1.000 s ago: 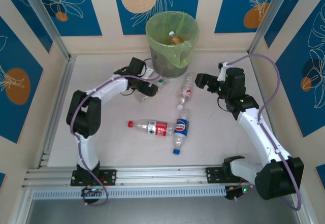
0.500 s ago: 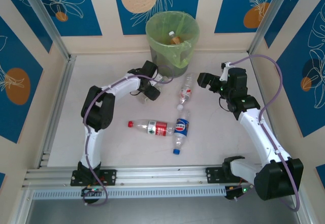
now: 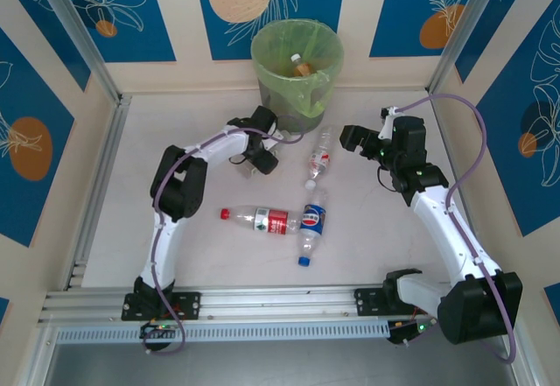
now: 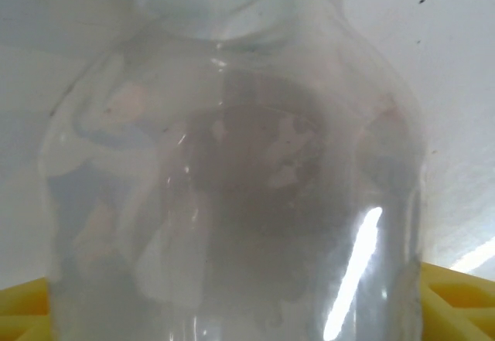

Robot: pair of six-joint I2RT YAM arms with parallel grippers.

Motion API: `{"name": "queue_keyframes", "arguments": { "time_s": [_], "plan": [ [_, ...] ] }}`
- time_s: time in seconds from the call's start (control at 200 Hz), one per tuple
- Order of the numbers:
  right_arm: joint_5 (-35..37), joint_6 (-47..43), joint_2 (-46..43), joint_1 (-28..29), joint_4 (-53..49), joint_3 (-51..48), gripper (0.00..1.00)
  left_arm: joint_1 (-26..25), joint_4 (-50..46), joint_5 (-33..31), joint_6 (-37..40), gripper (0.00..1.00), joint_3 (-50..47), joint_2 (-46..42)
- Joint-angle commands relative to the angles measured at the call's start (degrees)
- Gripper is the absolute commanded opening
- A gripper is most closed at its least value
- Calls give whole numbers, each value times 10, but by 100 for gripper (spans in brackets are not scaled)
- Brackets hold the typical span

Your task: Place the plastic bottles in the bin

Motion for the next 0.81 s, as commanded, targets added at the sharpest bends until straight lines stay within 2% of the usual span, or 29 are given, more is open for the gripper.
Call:
{"name": "queue_keyframes", "arguments": {
  "time_s": [0.0,0.295,0.8],
  "plan": [
    [-12,1,3,-3,-11,19,100,-6,-16,33,-14,71,27,15],
    [-10,0,3,-3,-16,16,100,-7,-12,23,-33,57,19,-8],
    [-9,2,10,-3,-16,14,100,-5,42,44,-81,52,-79,-94]
  ]
}}
